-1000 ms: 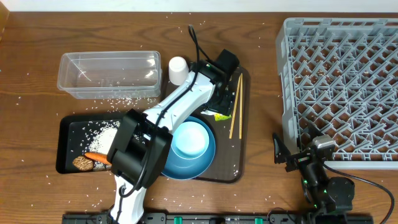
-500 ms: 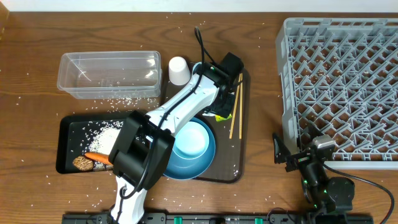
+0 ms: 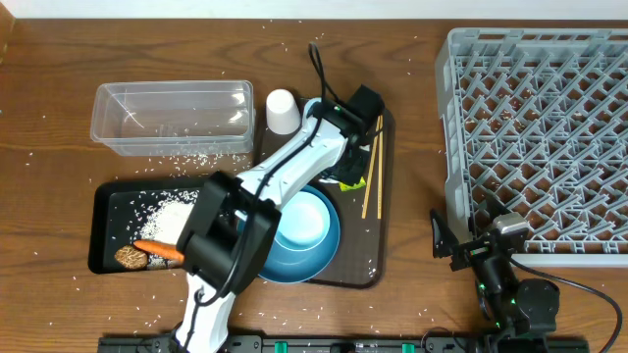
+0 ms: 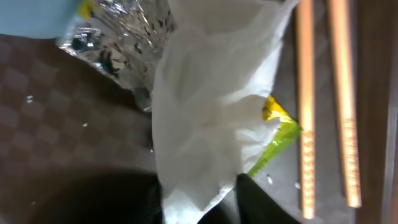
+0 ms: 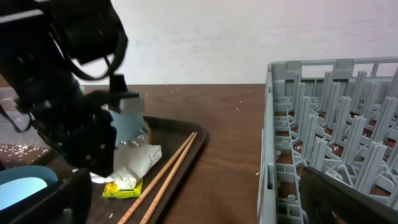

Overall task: Sort waste into correct bins and load items into the dishwasher rack
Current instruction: 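Reach the left gripper to the white tissue and grasp it, then carry the tissue left and drop it into the clear container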

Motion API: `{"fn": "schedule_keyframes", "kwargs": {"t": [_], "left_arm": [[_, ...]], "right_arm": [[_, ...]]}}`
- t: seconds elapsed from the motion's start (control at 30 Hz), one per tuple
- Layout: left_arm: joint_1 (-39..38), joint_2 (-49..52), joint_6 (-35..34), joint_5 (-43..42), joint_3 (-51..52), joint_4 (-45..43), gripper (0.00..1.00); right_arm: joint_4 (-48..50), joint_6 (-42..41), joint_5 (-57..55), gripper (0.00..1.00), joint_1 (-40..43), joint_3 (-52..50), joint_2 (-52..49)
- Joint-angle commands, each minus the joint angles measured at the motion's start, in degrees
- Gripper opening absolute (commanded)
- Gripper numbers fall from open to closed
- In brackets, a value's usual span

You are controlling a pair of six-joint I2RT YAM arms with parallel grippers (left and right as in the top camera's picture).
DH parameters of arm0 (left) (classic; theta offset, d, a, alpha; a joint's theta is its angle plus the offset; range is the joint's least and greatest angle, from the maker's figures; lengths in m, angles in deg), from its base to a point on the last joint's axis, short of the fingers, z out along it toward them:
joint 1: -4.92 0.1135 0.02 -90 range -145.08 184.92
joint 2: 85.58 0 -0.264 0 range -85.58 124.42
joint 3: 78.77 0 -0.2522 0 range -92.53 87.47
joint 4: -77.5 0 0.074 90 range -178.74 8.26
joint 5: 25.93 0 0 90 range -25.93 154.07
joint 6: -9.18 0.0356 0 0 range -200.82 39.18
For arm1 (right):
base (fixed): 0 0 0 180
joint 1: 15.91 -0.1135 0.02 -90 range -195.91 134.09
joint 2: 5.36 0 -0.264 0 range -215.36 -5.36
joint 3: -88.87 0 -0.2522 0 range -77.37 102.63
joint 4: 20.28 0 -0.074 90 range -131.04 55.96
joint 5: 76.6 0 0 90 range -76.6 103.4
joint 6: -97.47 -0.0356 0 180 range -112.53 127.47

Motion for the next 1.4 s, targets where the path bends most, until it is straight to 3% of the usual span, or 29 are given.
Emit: {"fn": "schedule_keyframes", "kwargs": {"t": [0.0,0.17,0.4,0.73,0.93,1.2,1.37], "left_arm": [[0.0,1.4,0.8,0.9,0.6,0.2,0.26],[0.0,0.9,0.8,0.9,0.6,0.3,0.06],[0.0,-4.7,-0.6,0.3,0.4,1.0,0.06],[1.9,-22.8,-2.3,1.0,0.4,-0.8,0.06],[11.3,-25.9,-5.6,10.0,0.4,-2.4,0.06],[30.2,-20.4,-19.2,9.8,0.4,-8.8,0.06],[38.1,-16.7,-23.3,4.5,0.5,-9.3,0.07]], "right_arm": [[-0.2,0.5,-0.2,0.99,-0.5,-0.1,0.1],[-0.2,0.5,-0.2,0.99,-0.5,-0.1,0.1],[-0.2,0.5,-0.2,0.99,-0.5,-0.1,0.1],[-0.2,0.5,-0.2,0.99,-0.5,-0.1,0.1],[-0.2,0.5,-0.2,0.99,-0.5,-0.1,0.1],[-0.2,0.5,-0.2,0.99,-0.5,-0.1,0.1],[-0.2,0.5,-0.2,0.99,-0.5,-0.1,0.1]]}}
